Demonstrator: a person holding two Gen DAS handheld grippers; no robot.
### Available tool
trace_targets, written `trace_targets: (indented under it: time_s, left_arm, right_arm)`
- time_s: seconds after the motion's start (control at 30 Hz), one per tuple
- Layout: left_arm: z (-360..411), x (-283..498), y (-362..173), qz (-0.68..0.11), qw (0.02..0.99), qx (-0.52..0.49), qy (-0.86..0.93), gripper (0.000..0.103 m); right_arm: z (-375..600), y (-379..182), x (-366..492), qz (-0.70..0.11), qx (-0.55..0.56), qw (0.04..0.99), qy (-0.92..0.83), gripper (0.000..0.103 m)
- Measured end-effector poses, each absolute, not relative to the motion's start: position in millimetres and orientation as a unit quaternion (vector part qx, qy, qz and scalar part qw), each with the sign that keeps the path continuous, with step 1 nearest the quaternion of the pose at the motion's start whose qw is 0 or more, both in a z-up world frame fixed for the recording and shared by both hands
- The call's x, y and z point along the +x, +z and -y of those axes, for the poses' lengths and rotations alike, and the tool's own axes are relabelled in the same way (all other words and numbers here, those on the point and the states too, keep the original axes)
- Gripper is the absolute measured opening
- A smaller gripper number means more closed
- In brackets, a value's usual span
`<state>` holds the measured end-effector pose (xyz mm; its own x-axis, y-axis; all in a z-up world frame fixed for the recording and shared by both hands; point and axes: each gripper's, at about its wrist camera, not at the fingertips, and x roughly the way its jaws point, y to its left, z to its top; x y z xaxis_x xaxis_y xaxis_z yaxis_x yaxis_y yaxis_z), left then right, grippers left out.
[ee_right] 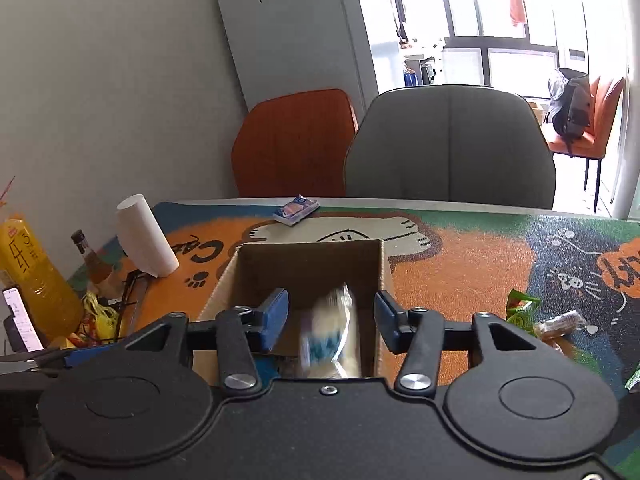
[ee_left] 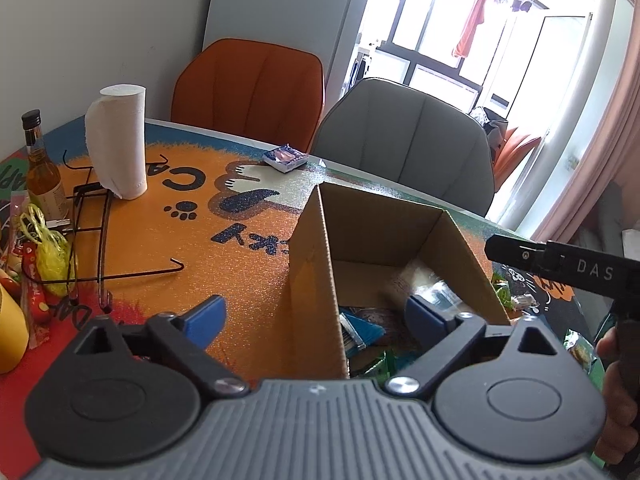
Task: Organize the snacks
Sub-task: 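Open the left gripper over the box while the right releases the bread pack inside, then move both grippers back from the box toward the remaining snacks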
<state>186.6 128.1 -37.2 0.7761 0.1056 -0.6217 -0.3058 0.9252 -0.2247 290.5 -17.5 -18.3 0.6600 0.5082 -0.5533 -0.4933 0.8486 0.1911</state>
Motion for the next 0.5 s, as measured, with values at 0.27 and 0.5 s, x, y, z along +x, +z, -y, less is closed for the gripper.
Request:
trace_targets:
  time_s: [0.27,0.5]
  left_arm:
    - [-113,189,-37,-0.314,0.932,-0.147,0.101,0.103]
    - [-98,191,-34,-0.316,0.934,-0.138,0.092,0.103]
  right_arm:
    - [49,-19,277,-0.303,0.002,0.919,0.252,0.078]
    - [75,-22,270,-0.311,0.012,0.919,0.242,0.089]
